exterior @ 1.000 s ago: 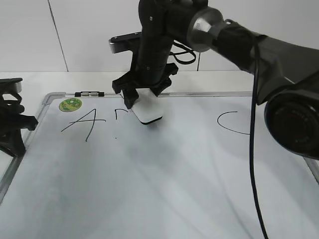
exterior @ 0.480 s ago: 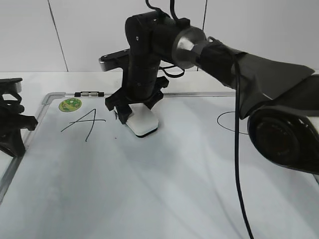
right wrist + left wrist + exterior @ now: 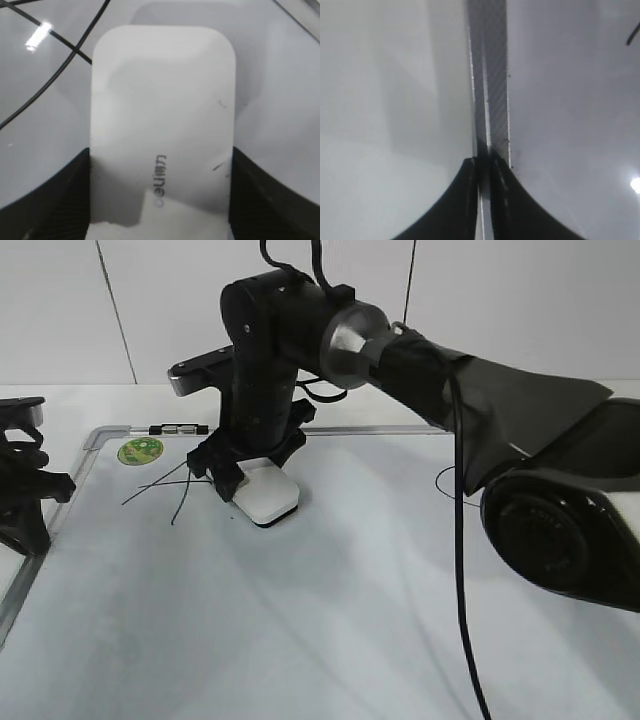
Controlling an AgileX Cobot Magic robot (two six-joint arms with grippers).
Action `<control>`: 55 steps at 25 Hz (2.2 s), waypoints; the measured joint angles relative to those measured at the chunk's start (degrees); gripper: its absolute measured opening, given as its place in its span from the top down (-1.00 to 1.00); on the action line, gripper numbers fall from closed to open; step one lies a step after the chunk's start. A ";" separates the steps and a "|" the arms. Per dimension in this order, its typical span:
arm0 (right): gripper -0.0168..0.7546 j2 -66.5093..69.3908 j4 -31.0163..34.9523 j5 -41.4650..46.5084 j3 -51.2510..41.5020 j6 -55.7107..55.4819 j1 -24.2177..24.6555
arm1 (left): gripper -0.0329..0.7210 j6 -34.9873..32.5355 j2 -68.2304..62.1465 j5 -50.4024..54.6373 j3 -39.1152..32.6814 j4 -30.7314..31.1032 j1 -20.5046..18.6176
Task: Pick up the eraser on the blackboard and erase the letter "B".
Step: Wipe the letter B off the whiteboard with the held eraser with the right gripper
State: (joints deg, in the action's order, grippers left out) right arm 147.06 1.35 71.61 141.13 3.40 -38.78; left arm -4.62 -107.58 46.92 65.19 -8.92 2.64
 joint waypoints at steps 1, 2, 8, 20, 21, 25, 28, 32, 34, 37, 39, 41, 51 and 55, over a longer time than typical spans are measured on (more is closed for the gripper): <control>-0.51 0.00 -0.69 0.00 0.00 0.00 -0.12 | 0.83 0.00 0.00 0.00 0.00 0.00 0.00; -0.51 0.00 -1.35 0.00 0.00 0.00 -0.26 | 0.83 0.00 0.00 0.00 0.00 0.00 0.00; -0.51 0.00 -4.71 0.00 0.00 -0.22 0.15 | 0.83 0.00 0.00 0.00 0.00 0.00 0.00; -0.51 0.00 -5.76 -0.10 0.08 -2.45 3.41 | 0.83 -0.04 0.00 0.00 0.00 0.00 0.00; -0.51 0.00 -5.76 -0.10 0.08 -2.45 3.27 | 0.83 -0.04 0.00 0.00 0.00 0.00 0.00; -0.51 0.00 -5.19 -0.10 0.08 -2.13 2.13 | 0.83 -0.13 0.00 0.00 0.00 0.00 0.00; -0.51 0.00 -4.11 -0.10 0.08 -1.58 1.16 | 0.83 -0.13 0.00 0.00 0.00 0.00 0.00; -0.51 0.09 -1.96 -0.10 0.08 -0.92 0.34 | 0.83 -0.13 0.00 0.00 0.00 0.00 0.00; -0.51 0.09 -1.35 -0.10 0.08 -0.54 0.30 | 0.83 -0.13 0.00 0.00 0.00 0.00 0.00; -0.51 0.09 -1.35 -0.10 0.08 -0.54 0.30 | 0.83 -0.13 0.00 0.00 0.00 0.00 0.00; -0.51 0.09 -1.70 -0.10 0.08 -0.54 0.30 | 0.83 -0.13 0.00 0.00 0.00 0.00 0.00; -0.51 0.09 -2.18 -0.10 0.12 -1.12 0.42 | 0.83 -0.13 0.00 0.00 0.00 0.00 0.00; -0.51 0.12 -3.12 -0.10 0.12 -5.59 3.36 | 0.83 -0.13 0.00 0.00 0.00 -0.11 0.00; -0.51 0.12 -3.12 -0.10 0.12 -5.81 3.44 | 0.83 -0.13 0.00 0.00 0.00 -0.11 0.00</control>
State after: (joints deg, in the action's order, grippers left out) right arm 147.18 -1.78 71.50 141.24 -2.41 -35.34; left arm -4.76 -107.58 46.92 65.19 -9.03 2.64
